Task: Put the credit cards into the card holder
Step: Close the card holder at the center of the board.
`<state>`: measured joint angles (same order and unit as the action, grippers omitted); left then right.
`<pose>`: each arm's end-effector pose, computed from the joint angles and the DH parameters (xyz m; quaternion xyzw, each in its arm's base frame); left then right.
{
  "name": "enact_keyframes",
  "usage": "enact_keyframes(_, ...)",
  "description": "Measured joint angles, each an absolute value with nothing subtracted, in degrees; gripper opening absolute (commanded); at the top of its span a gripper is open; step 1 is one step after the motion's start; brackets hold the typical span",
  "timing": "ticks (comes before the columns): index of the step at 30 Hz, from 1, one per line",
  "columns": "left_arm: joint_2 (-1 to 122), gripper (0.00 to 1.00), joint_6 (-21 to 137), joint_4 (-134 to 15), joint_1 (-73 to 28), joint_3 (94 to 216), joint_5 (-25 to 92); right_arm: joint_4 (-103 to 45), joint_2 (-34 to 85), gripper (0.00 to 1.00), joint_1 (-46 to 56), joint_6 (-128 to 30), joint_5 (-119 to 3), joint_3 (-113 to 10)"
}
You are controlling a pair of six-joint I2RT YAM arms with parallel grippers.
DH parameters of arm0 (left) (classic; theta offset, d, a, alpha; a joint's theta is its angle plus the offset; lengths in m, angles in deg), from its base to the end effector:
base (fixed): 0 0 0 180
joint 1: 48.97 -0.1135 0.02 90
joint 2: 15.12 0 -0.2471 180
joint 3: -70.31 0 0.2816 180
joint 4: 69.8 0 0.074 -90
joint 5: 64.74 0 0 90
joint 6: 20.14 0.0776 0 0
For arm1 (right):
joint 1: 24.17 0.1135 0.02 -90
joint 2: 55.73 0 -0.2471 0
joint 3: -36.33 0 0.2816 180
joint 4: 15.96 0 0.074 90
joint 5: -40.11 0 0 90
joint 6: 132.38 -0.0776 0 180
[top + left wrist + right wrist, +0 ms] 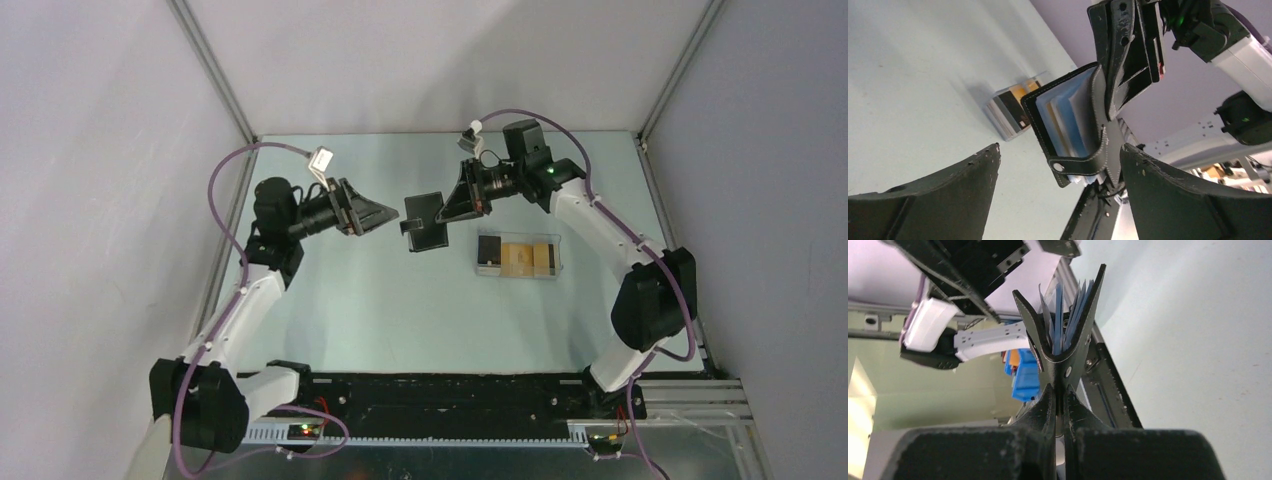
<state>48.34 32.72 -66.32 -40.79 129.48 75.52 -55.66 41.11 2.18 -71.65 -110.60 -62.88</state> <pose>0.3012 -0.1036 0.2968 0.0998 0.7302 -0.5246 0.4261 0.3462 0.2470 0.3026 -0.2044 0.7788 0.5792 0.1273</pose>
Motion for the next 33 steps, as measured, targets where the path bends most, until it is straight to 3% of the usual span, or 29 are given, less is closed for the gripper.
enact_keyframes(4, 48.8, 1.00, 30.6, -69.1, -40.1, 129.7, 78.6, -56.1, 39.2, 0.00, 2.2, -70.3, -113.9, -62.9)
enact_keyframes(15, 53.7, 1.00, 27.2, -73.6, -33.3, 134.2, 81.0, -58.4, 38.5, 0.00, 3.6, -68.4, -116.4, -63.2)
enact_keyframes(23, 57.8, 0.96, 25.7, -73.7, -32.1, 134.2, 81.0, -58.5, 38.5, 0.00, 4.6, -68.4, -116.8, -63.8)
enact_keyframes(33, 57.8, 1.00, 25.8, -74.0, -32.9, 133.5, 79.0, -59.9, 38.4, 0.00, 4.6, -67.4, -117.0, -65.4)
